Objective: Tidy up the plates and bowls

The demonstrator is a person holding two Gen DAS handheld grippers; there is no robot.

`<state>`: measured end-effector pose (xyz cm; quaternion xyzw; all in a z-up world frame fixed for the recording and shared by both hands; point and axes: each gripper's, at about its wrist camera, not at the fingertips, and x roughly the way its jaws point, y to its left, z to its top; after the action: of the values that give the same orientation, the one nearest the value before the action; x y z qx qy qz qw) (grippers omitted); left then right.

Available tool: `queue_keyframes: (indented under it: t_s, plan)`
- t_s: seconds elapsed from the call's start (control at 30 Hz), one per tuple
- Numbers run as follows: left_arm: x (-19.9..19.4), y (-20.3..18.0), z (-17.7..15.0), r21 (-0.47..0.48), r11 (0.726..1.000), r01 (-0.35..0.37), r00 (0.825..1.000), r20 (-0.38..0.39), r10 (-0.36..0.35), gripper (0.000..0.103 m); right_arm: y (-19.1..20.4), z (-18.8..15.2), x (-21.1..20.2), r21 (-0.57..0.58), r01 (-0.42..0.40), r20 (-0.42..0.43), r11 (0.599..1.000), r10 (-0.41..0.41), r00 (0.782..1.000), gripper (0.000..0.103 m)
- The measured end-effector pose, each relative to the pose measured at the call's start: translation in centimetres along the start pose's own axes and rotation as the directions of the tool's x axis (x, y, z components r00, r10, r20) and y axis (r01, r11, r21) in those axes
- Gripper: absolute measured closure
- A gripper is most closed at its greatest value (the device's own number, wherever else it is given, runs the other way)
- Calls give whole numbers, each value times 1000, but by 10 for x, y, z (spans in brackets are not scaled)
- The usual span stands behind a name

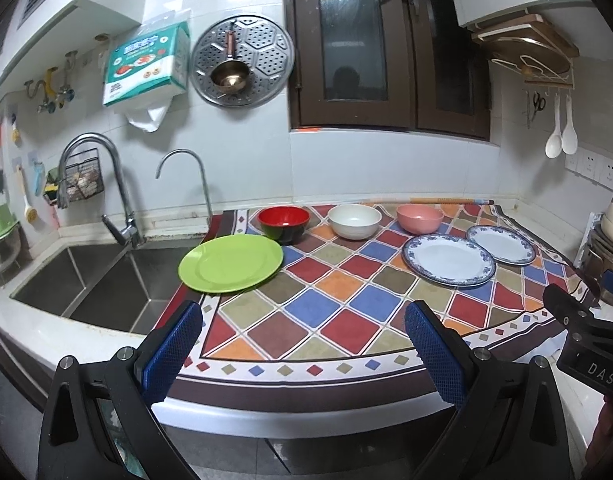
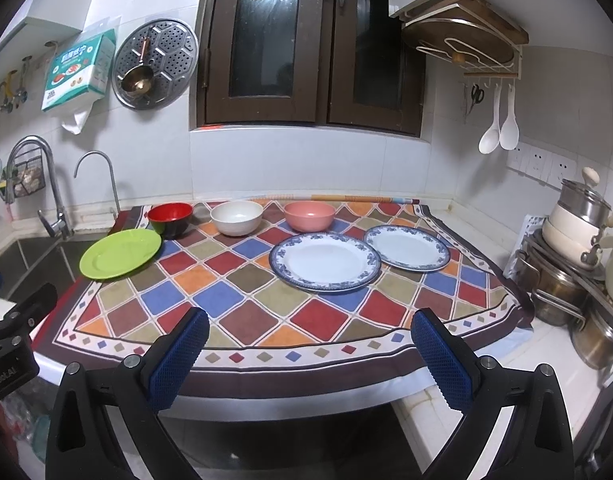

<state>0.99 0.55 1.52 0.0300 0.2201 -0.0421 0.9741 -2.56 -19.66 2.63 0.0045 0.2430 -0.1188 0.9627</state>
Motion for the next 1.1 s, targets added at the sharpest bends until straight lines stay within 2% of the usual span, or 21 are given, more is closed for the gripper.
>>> queue_keyframes:
  t_s: [0.4, 0.7, 0.87, 1.1]
  plan:
    - [44, -34, 32, 104, 993, 49, 998, 33, -53, 0, -14, 15, 27, 18, 68, 8, 997, -69, 998, 1]
    - [111, -73, 65, 149, 985, 92, 995, 19, -96, 0, -41, 39, 77, 48, 130, 20, 990, -131, 991, 1]
    - [153, -95, 81, 166, 980, 111, 994, -4, -112, 0, -55, 52, 117, 61, 144, 2, 988, -145, 989, 1]
    - [203, -122, 92, 165, 975, 150, 987, -83, -138, 2, -76, 66, 170, 72, 166, -30, 984, -164, 986, 1]
